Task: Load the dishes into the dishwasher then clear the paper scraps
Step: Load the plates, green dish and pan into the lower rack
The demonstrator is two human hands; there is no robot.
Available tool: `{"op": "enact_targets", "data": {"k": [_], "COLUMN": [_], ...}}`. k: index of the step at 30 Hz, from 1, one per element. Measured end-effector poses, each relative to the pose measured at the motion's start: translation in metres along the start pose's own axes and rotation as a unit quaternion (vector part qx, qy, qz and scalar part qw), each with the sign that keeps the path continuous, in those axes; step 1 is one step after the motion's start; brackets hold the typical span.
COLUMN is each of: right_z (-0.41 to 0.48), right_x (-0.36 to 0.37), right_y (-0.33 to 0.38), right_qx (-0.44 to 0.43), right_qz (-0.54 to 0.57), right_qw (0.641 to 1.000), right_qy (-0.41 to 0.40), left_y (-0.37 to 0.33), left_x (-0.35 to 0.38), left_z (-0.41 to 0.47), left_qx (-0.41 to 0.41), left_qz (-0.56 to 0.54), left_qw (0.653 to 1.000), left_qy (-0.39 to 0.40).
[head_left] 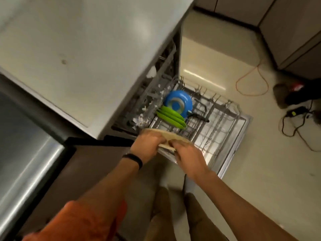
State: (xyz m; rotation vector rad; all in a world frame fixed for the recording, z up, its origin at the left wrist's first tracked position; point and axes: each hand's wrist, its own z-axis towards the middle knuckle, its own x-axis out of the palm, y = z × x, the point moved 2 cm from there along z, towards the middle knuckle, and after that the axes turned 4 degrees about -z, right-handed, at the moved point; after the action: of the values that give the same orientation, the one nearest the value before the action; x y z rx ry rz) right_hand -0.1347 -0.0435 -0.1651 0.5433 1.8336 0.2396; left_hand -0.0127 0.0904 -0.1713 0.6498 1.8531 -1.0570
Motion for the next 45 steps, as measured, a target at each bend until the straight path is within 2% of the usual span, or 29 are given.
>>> {"op": "enact_targets", "data": {"k": [4, 7, 13, 17, 22, 27, 37, 45], "right_z": [0.057, 0.097, 0.156, 0.179, 0.204, 0.234, 0.221, 0.210], "right_x": [0.063, 0.103, 0.161, 0.188, 0.201, 0.200, 0.207, 0.212], "right_y": [-0.027, -0.042, -0.066, -0.073, -0.079, -0.077, -0.074, -0.082], "right_qx": [0.052, 0.085, 0.105, 0.112, 0.119, 0.116, 0.100, 0.073], "right_qz": [0.024, 0.020, 0.033, 0.009, 0.005, -0.003, -0.028, 0.001], "right_qw": [0.998, 0.996, 0.994, 0.993, 0.992, 0.992, 0.991, 0.997], "right_qy": [0.000, -0.004, 0.014, 0.031, 0.044, 0.051, 0.086, 0.036], "left_y": [0.053, 0.088, 0.142, 0.158, 0.178, 0.187, 0.187, 0.181], "left_x": [0.050, 0.088, 0.147, 0.170, 0.184, 0.181, 0.192, 0.197], "left_z": [0.049, 0.077, 0.118, 0.127, 0.145, 0.145, 0.148, 0.143], "left_qx": [-0.011, -0.036, -0.112, -0.083, -0.099, -0.067, -0.064, -0.065], "left_qz": [-0.009, 0.011, 0.000, 0.022, 0.039, 0.051, 0.072, 0.095], "left_qw": [0.999, 0.999, 0.993, 0.996, 0.993, 0.996, 0.995, 0.993], "left_qy": [0.037, 0.031, 0.038, 0.037, 0.041, -0.027, 0.012, -0.011]}}
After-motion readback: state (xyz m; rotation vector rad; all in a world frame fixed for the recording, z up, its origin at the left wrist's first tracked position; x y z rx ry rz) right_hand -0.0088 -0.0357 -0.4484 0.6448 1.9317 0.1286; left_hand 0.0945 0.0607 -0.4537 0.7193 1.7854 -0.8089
